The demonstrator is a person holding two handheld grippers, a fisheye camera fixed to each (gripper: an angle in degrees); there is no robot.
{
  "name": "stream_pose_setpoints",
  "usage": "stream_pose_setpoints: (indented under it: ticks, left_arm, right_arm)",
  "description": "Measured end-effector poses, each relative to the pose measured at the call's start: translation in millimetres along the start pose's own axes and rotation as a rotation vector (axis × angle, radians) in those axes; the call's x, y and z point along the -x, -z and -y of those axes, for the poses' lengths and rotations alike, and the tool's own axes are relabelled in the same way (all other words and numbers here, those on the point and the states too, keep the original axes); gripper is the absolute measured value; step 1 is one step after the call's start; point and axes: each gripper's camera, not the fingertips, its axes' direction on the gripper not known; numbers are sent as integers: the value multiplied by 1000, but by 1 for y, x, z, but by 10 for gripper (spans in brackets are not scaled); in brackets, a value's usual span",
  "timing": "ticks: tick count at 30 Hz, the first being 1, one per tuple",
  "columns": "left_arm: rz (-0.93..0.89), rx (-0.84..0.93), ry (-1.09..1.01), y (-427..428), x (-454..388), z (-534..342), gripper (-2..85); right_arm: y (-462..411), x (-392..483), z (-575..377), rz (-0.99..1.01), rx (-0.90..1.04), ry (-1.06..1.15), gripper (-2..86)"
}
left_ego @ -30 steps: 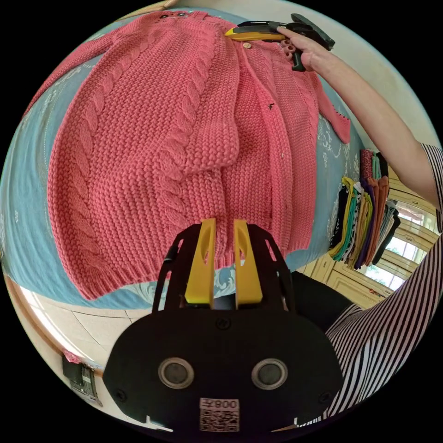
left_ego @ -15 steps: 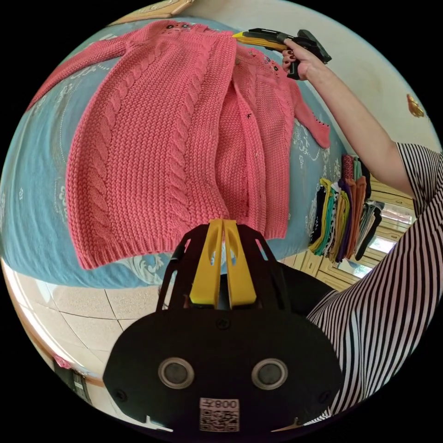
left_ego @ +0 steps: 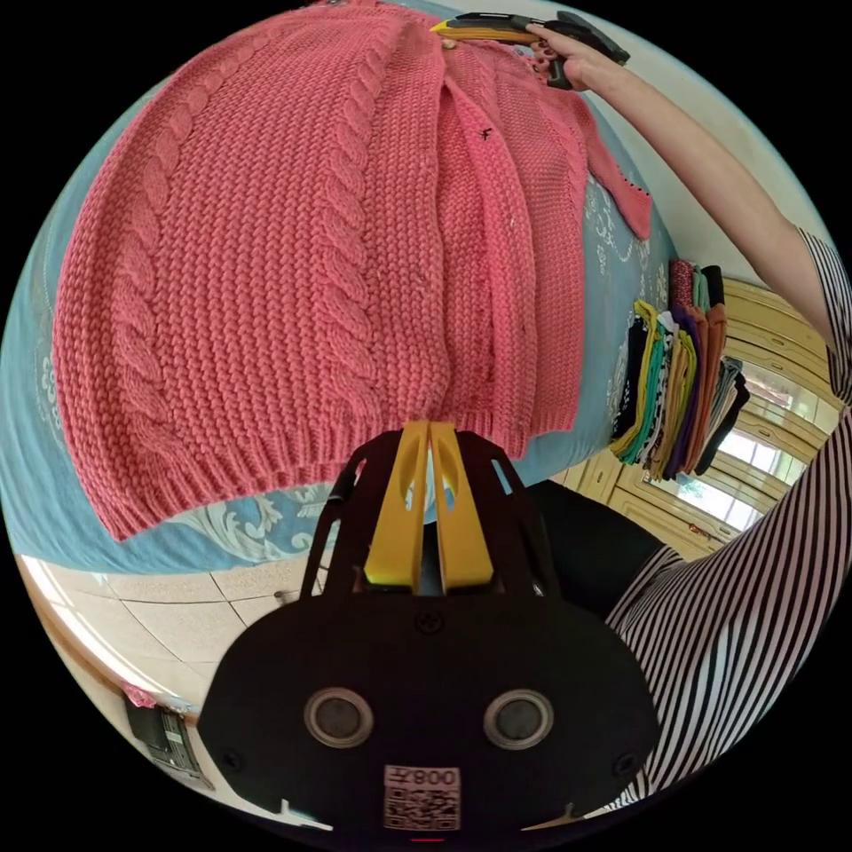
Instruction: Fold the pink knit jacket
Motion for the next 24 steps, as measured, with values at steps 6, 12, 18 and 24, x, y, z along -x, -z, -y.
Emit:
stream_pose_setpoints:
  ticks: [6, 12, 18, 24]
  left_arm:
    - [-63, -34, 37, 7, 2, -14, 18]
    - [-189, -99, 15, 22, -14, -20, 72]
    - [-178, -88, -75, 3, -50, 11, 85]
    - [-203, -33, -57, -34, -60, 30, 64]
  right_arm:
    - [7, -1, -3, 50, -34, -25, 21]
    - [33, 18, -30, -68, -55, -12, 55]
    - [11, 55, -36, -188, 14, 46, 66]
    - [-13, 83, -26, -305, 45, 71, 58]
